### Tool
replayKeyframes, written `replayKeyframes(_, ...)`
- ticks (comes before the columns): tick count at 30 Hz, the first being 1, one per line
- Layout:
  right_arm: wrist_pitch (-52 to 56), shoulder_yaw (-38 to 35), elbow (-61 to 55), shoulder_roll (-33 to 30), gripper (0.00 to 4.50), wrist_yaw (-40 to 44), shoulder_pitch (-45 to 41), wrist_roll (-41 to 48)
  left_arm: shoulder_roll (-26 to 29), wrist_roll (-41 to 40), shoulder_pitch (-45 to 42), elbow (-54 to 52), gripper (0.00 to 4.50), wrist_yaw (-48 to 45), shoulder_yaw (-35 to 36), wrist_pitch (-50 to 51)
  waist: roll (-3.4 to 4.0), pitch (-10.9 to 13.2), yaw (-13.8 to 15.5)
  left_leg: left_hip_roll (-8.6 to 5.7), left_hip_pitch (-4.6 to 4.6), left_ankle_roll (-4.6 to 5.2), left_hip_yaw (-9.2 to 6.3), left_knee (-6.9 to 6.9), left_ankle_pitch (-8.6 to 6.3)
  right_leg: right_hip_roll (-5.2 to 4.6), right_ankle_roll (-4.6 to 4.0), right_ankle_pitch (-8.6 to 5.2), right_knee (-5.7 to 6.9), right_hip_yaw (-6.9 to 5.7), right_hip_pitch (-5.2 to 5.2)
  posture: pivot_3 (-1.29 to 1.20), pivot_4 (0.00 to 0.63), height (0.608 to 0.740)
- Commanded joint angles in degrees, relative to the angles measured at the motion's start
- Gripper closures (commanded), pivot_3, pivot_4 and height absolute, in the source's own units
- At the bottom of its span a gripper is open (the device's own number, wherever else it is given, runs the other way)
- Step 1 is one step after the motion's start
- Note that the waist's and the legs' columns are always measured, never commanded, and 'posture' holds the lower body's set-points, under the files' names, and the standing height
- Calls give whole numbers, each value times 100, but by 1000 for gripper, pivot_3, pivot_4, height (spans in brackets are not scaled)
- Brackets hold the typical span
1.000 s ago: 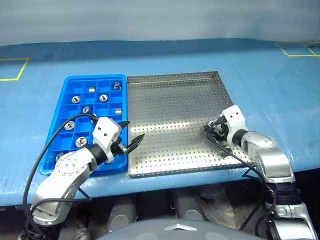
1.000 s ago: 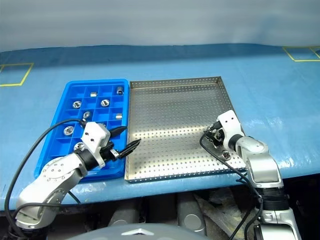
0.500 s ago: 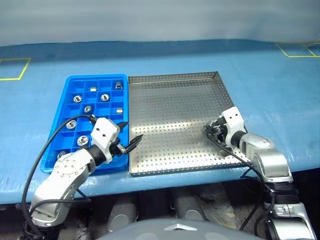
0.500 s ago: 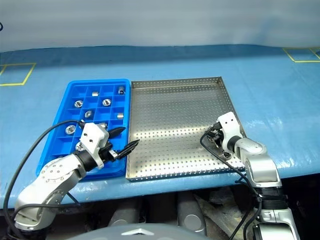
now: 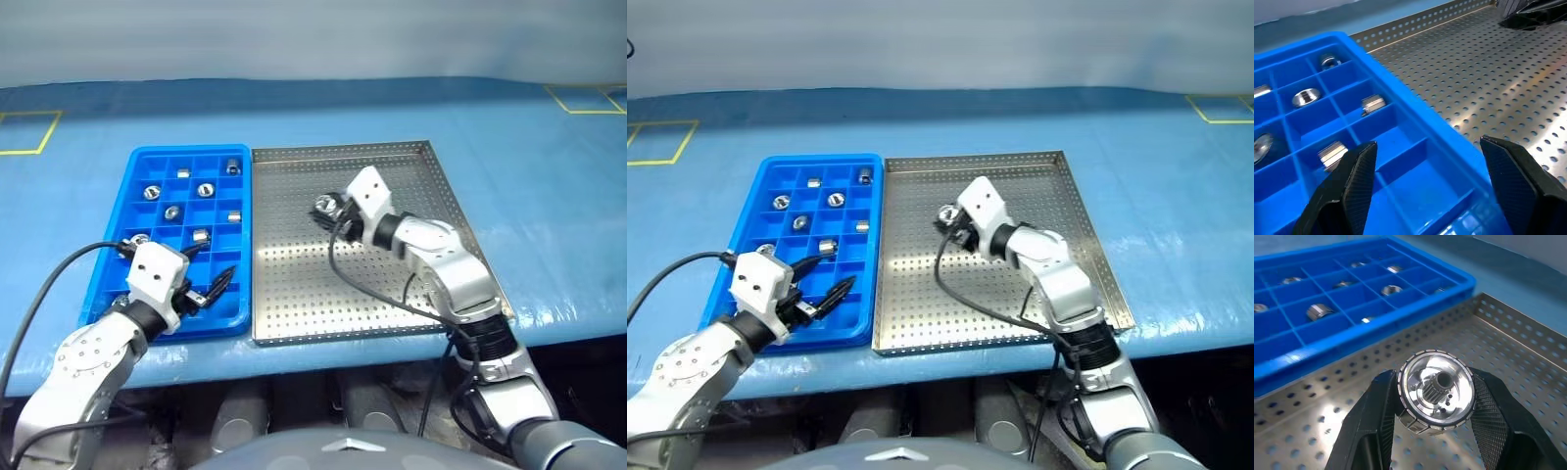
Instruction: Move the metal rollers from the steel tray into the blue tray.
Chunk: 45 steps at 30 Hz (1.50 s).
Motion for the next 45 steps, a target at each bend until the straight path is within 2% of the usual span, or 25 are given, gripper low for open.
replayKeyframes(1, -288, 472, 147, 263, 2674, 302, -224, 14, -63, -40, 541, -613, 817, 76, 603, 24, -1, 0, 82, -3, -2, 1, 0, 0, -1, -6, 1, 0, -3, -1, 0, 89, 150, 740)
replayKeyframes(8, -607, 899, 660, 636, 2674, 592, -449, -46, -385, -93, 1691, -1232, 817, 73, 1376, -31, -6, 1, 317, -25, -2, 10, -1, 1, -6, -43, -28, -19, -16, -28, 8, 184, 150, 740)
replayKeyframes(13, -811, 1019, 1044, 843, 2674, 732, -622, -119, -500, -95, 1907, -1373, 817, 144, 1317, -117, -6, 1, 413, -21, 2, -5, -11, 1, 4, -30, -32, -23, 0, -31, 9, 216, 150, 740)
replayKeyframes(27, -1072, 1026, 2047, 1241, 2674, 806, -837, -314, -436, -55, 1563, -1340, 817, 274, 955, -16, -6, 1, 444, -11, 2, -20, -21, -3, 12, -6, -38, -24, 2, -28, 8, 207, 150, 740)
replayKeyframes(45, -1010, 856, 1488, 1109, 2674, 733, -544, -278, -200, -63, 927, -1002, 817, 125, 731, 107, -5, 1, 365, -11, 3, -25, -25, -13, 14, -6, -47, -28, 2, -28, 7, 133, 150, 740)
